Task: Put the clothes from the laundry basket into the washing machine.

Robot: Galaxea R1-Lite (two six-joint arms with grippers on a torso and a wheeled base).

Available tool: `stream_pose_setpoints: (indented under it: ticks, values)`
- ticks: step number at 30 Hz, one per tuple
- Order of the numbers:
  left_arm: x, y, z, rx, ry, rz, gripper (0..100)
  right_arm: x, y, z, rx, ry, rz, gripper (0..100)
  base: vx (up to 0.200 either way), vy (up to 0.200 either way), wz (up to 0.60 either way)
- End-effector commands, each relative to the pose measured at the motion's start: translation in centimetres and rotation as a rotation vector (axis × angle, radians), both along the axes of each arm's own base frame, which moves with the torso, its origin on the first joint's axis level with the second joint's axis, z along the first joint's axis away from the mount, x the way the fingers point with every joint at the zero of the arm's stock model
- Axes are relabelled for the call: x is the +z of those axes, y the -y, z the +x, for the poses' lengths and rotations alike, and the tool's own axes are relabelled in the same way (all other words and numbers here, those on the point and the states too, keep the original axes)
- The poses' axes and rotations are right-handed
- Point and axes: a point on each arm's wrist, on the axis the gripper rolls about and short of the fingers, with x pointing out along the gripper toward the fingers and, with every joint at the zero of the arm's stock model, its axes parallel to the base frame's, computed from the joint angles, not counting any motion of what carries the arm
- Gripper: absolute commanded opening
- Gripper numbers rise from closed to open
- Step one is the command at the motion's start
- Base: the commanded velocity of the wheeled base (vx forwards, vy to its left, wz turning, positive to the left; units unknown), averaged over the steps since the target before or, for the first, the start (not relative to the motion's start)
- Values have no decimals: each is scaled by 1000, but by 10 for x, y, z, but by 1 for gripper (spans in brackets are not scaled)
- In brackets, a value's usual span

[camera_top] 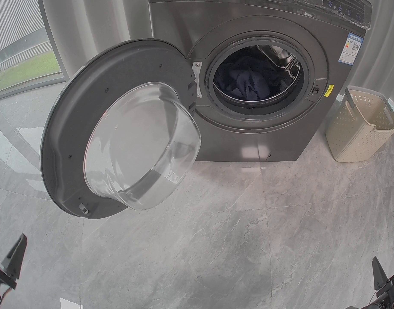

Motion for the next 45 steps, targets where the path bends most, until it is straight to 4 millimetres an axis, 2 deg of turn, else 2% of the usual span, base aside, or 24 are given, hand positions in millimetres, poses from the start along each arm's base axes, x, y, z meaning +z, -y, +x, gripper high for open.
stream_pose_setpoints:
  ticks: [1, 3, 9, 17, 21, 26, 31, 36, 40, 45]
  values:
    - [46, 7, 88, -108, -149, 1, 100, -5, 0, 0, -1, -6, 1, 100, 0, 0, 0]
    - [51, 8, 103, -133, -158, 0, 100, -5, 0, 0, -1, -5, 1, 100, 0, 0, 0]
    - [58, 11, 133, -176, -165, -4, 100, -5, 0, 0, -1, -5, 1, 100, 0, 0, 0]
    - [56, 24, 150, -302, -178, 11, 100, -5, 0, 0, -1, -5, -1, 100, 0, 0, 0]
    - [60, 37, 145, -401, -151, 5, 100, -5, 0, 0, -1, -3, 1, 100, 0, 0, 0]
    - [69, 52, 123, -537, -104, -30, 100, -5, 0, 0, -1, -6, 1, 100, 0, 0, 0]
    - [69, 58, 105, -635, -103, -66, 100, -5, 0, 0, -1, -5, 1, 100, 0, 0, 0]
    - [73, 56, 106, -590, -84, -77, 100, -5, 0, 0, -1, -3, 1, 100, 0, 0, 0]
    - [80, 43, 113, -429, -45, -84, 100, -5, 0, 0, -1, -5, 1, 100, 0, 0, 0]
    - [91, 30, 120, -315, -7, -87, 100, -5, 0, 0, -1, -3, -1, 100, 0, 0, 0]
